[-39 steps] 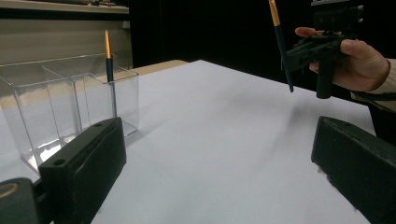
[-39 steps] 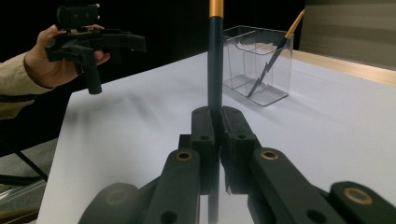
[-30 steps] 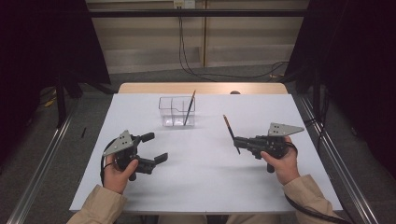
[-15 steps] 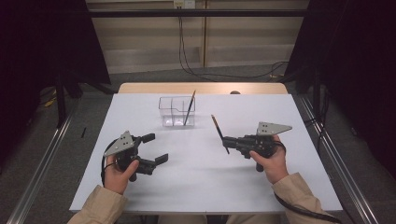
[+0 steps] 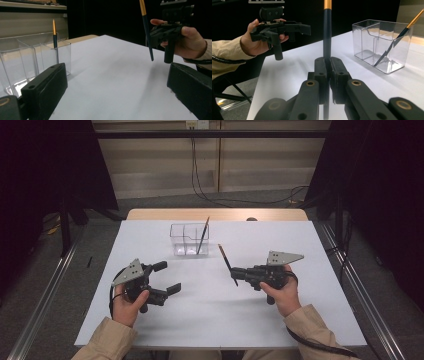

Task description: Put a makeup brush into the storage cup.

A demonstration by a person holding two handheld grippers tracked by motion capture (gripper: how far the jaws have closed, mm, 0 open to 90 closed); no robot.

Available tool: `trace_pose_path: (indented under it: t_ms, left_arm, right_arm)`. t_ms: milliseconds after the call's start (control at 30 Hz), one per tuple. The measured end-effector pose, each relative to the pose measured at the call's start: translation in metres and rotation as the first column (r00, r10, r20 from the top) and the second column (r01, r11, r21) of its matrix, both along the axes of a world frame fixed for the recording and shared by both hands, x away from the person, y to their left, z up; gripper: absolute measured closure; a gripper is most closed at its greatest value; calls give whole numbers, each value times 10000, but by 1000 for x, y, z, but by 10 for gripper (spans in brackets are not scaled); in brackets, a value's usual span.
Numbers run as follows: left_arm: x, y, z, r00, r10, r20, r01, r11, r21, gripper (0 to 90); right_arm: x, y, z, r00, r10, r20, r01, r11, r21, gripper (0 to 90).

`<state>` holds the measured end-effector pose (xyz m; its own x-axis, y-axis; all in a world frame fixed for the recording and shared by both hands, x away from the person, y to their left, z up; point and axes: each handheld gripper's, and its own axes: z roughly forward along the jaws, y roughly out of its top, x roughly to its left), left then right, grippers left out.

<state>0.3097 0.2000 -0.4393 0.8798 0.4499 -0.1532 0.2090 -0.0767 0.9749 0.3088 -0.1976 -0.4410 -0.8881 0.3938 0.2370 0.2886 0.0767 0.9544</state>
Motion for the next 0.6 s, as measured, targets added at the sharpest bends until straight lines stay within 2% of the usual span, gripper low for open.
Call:
trace_pose_path:
  t_ms: [133, 600]
  left_arm:
    - [2, -3, 3, 10000, -1, 17, 2, 9997, -251, 28]
    - [12, -28, 13, 9985, -494, 227, 507, 9971, -572, 25]
  right_arm:
    - [0, 0, -2, 10000, 31, -47, -31, 10000, 13, 848]
    - [-1, -1, -4, 10000, 59, -77, -59, 10000, 20, 848]
